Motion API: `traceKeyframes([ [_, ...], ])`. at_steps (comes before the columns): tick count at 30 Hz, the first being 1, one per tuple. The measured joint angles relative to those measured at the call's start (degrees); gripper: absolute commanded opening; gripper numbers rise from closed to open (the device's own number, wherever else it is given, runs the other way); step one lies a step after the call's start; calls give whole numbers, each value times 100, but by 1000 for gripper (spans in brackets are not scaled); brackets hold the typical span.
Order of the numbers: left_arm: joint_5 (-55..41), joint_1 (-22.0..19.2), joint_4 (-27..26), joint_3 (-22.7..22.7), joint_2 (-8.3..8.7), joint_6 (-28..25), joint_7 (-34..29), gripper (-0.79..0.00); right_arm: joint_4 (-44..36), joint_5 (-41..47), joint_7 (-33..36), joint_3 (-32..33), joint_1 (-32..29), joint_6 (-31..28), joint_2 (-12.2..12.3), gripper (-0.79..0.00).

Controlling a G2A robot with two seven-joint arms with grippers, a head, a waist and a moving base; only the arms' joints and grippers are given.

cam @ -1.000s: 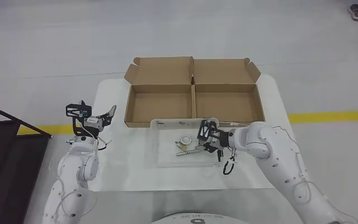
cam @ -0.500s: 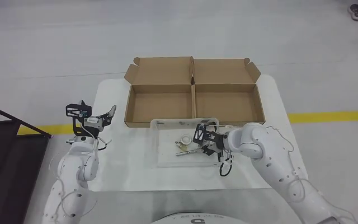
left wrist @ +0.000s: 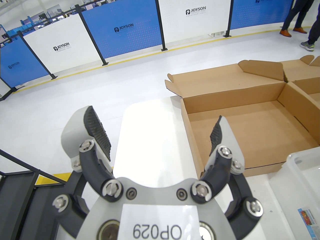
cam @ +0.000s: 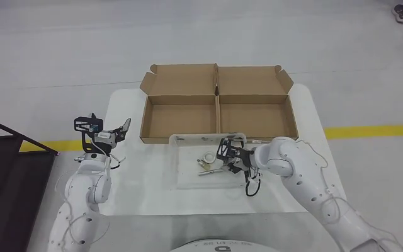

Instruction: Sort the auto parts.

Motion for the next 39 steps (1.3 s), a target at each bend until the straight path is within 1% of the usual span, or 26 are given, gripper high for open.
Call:
traceKeyframes([
  [2,0,0,0,0,0,0,0,0,34,-50,-26,-25,22,50,0,-345],
  [3,0,0,0,0,0,0,0,0,55,-77,-34,-40,36,79,-1,-385],
  [4,0,0,0,0,0,0,0,0,95,-102,-42,-70,59,108,-5,-394],
  [8,0,0,0,0,0,0,0,0,282,-127,-48,-208,192,183,-36,-394],
  [11,0,0,0,0,0,0,0,0,360,-92,-58,-283,273,191,-51,-413],
  [13,0,0,0,0,0,0,0,0,395,-68,-65,-313,312,189,-56,-489],
  [14,0,0,0,0,0,0,0,0,406,-63,-65,-324,325,188,-57,-570],
  [15,0,0,0,0,0,0,0,0,414,-60,-65,-334,337,187,-58,-711],
  [16,0,0,0,0,0,0,0,0,421,-57,-65,-345,351,182,-58,-785],
  [20,0,0,0,0,0,0,0,0,337,44,-159,-301,337,28,-33,-785],
  [23,0,0,0,0,0,0,0,0,117,260,-319,-93,218,-279,37,-785],
  [27,0,0,0,0,0,0,0,0,-99,642,-866,342,-25,-716,145,-785],
  [30,0,0,0,0,0,0,0,0,-9,1161,-1443,688,-171,-1171,210,-785],
  [34,0,0,0,0,0,0,0,0,213,2222,-2187,989,-283,-1982,297,-785],
  [37,0,0,0,0,0,0,0,0,227,2839,-2429,1008,-293,-2009,402,-785],
  [39,0,0,0,0,0,0,0,0,256,2975,-2506,1037,-284,-2000,470,-785],
])
